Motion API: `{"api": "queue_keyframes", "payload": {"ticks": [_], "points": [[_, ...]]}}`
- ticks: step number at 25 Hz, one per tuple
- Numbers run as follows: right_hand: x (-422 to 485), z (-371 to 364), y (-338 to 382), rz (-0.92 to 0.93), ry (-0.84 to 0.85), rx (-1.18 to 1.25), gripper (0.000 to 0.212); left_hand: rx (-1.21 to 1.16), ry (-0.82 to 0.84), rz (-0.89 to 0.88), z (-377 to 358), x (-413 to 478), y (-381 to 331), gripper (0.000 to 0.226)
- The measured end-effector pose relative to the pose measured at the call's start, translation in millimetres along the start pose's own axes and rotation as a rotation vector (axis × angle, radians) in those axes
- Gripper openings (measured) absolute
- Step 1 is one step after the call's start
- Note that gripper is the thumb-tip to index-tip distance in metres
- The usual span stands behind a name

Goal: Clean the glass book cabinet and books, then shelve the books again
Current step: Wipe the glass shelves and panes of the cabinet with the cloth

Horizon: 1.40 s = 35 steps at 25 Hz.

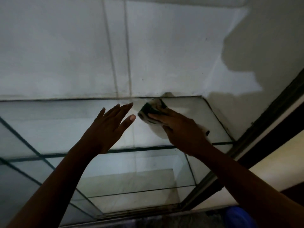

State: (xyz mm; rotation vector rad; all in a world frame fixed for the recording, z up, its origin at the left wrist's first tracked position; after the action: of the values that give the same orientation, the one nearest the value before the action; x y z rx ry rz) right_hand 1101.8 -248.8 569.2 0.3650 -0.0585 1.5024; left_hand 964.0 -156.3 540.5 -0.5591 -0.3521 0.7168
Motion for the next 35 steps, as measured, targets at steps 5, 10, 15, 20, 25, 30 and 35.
{"api": "queue_keyframes", "payload": {"ticks": [5,10,15,20,25,30,35], "points": [[-30,-9,28,0.182,-0.09,0.064,0.042,-0.074,-0.025,0.0,3,-2,-2,0.087],[-52,-2,42,0.358,-0.135,0.168,0.038,-0.094,-0.286,-0.124,24,-29,-24,0.067],[-75,-11,55,0.425,0.002,0.532,0.034,-0.016,-0.651,-0.061,17,-134,-13,0.048],[-60,-78,69,0.393,0.166,0.67,0.038,-0.062,-1.012,0.219,-6,-216,49,0.054],[-23,-154,85,0.396,0.358,0.622,0.048,-0.262,-1.188,0.492,-31,-205,112,0.095],[25,-241,82,0.324,0.391,0.579,0.032,-0.107,-1.322,0.536,-39,-188,144,0.108],[86,-345,102,0.333,0.262,0.402,0.043,0.057,-1.374,0.389,-44,-195,154,0.095]]}}
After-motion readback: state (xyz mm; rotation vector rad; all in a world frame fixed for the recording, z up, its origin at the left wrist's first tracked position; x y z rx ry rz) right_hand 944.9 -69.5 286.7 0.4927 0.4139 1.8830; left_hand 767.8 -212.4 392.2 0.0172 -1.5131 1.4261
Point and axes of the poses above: each hand's wrist, its own x-axis towards the middle knuckle, its own z-axis out of the back of the hand, y = z × x, the point moved 8 cm from there along x, towards the middle knuckle, and after that the axes turned 11 degrees about -x, right-handed, at the moved point
